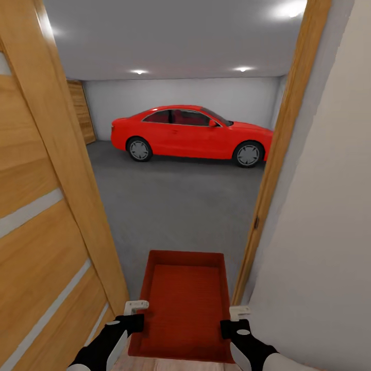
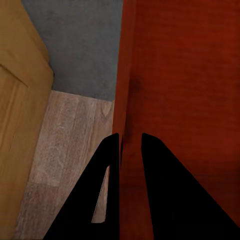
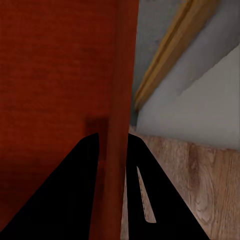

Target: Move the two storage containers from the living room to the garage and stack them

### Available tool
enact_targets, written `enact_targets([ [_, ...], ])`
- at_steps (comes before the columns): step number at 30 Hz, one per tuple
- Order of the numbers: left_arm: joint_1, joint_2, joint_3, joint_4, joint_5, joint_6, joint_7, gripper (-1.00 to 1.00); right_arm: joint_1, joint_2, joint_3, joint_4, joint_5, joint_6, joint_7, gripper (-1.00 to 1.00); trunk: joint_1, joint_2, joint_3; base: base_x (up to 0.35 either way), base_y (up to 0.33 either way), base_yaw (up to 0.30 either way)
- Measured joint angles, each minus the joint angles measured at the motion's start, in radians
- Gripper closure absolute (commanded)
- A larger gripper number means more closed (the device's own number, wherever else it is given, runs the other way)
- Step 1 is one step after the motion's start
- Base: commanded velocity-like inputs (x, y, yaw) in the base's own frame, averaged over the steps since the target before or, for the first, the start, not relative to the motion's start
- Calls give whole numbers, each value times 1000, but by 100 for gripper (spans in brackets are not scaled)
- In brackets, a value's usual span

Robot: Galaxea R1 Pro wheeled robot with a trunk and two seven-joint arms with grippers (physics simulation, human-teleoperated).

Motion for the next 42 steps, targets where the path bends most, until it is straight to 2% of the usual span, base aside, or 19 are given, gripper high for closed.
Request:
enact_targets([
  [15, 0, 0, 0, 0, 0, 0, 0, 100, 0, 0, 0, 1, 0, -1, 0, 100, 0, 0, 0, 234, 204, 0],
  [42, 0, 0, 0, 0, 0, -1, 0, 100, 0, 0, 3, -2, -3, 1, -3, 100, 0, 0, 0, 6, 4, -147],
])
